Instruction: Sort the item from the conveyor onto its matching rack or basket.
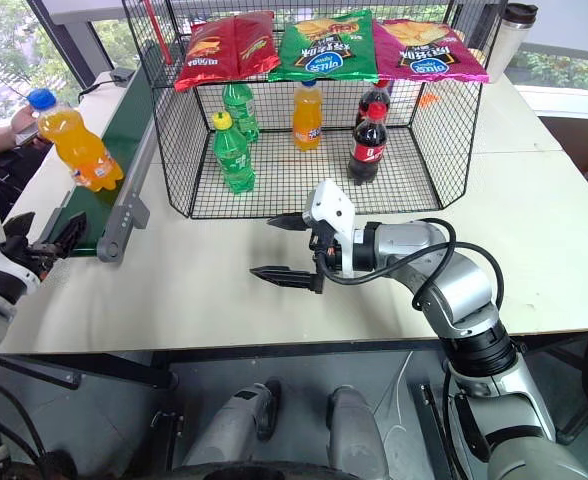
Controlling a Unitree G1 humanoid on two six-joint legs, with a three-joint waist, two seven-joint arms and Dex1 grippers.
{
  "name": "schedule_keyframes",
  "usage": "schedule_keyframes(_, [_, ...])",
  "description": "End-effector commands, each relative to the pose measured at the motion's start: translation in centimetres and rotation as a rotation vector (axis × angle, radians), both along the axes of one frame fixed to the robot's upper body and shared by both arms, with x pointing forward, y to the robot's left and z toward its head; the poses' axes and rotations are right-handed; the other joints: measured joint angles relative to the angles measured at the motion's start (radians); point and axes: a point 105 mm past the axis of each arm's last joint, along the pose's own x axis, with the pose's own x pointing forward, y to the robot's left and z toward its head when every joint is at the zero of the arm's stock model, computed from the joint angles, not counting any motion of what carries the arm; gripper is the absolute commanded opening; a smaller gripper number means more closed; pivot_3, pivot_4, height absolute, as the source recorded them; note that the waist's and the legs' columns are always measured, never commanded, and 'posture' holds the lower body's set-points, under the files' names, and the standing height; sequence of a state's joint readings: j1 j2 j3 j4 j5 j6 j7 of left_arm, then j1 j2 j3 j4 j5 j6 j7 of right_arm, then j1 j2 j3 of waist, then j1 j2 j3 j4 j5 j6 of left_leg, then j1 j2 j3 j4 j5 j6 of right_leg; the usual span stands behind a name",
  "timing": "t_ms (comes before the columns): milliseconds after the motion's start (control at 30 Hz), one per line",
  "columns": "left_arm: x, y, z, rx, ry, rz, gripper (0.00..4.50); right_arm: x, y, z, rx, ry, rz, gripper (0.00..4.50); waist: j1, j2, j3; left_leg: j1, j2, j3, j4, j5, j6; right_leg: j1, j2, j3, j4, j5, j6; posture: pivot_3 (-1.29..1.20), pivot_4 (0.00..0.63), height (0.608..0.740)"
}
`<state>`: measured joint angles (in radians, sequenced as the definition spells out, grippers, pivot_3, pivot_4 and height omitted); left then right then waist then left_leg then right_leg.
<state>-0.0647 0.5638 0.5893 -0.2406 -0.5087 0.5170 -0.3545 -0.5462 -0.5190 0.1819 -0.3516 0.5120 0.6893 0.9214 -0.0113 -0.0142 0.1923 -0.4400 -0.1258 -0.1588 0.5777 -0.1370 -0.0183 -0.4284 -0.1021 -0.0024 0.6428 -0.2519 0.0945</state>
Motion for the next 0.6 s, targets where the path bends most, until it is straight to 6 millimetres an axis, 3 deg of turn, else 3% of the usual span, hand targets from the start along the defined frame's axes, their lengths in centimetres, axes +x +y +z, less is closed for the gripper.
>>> schedule_keyframes(33, [0.3,-0.3,1.1,0.026,-0.041,-0.001,4.50,-0.3,0.2,1.0,0.012,-0.057,0.011,4.45,0.000,0.000,0.000,0.000,0.000,0.000,0.000,0.000,0.000,0.000,0.000,0.000,0.000,0.000,0.000,0.00,0.150,0.739])
schedule_keyframes(467, [1.2,-1.1,-0.2,0.062,-0.001,-0.041,4.50,-0.1,-0.2,1.1,0.007,-0.061,-0.009,4.45,0.000,0.000,0.000,0.000,0.000,0.000,0.000,0.000,0.000,0.000,0.000,0.000,0.000,0.000,0.000,0.00,0.150,0.739])
schedule_keyframes(600, [1.0,-1.7,0.3,0.001,-0.032,-0.092,3.16,0.0,-0.4,1.1,0.006,-0.063,-0.016,4.50,0.000,0.000,0.000,0.000,0.000,0.000,0.000,0.000,0.000,0.000,0.000,0.000,0.000,0.000,0.000,0.00,0.150,0.739])
